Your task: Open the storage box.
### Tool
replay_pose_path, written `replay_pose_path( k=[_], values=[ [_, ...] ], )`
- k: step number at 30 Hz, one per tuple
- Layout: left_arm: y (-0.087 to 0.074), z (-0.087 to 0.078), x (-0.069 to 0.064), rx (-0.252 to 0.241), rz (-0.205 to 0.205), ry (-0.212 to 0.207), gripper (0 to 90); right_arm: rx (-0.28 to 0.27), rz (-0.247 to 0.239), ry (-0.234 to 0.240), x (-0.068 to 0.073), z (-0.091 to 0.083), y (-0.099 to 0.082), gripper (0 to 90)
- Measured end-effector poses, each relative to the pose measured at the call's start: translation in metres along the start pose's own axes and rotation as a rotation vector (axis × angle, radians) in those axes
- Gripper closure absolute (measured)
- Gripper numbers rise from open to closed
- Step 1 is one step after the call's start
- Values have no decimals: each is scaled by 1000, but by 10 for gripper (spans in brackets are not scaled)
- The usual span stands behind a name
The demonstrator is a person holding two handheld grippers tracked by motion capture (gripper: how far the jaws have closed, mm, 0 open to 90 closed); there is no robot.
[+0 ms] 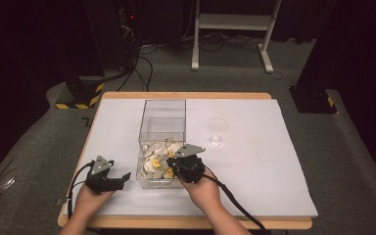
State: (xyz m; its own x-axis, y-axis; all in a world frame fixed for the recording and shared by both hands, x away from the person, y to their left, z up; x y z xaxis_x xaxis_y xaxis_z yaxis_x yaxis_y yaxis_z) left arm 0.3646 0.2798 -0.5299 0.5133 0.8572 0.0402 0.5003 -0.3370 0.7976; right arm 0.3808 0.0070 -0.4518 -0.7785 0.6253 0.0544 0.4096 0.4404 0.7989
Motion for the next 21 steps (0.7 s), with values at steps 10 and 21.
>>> replay_pose_path(
  k=[10,21],
  values=[
    [0,0,0,-3,-2,0,151,-71,-2,-16,-1,-14,6,893],
    [0,-2,-1,-21,-4,3,152,-138,-2,-29,-6,-32,15,894]
  ],
)
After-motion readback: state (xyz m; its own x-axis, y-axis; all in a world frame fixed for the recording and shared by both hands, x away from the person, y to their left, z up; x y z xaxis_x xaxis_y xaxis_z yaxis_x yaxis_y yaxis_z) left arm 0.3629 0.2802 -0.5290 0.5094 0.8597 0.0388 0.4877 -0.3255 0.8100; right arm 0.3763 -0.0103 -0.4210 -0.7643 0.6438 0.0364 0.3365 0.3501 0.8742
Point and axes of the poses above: each handheld gripper's, and its own axes: z roughly forward along the jaws, y roughly out of its top, x roughly to its left, the point moved 4 cm from there along z, roughly forward along the jaws, and after that the axes turned 1 degree about z, right-handed, at the moved point
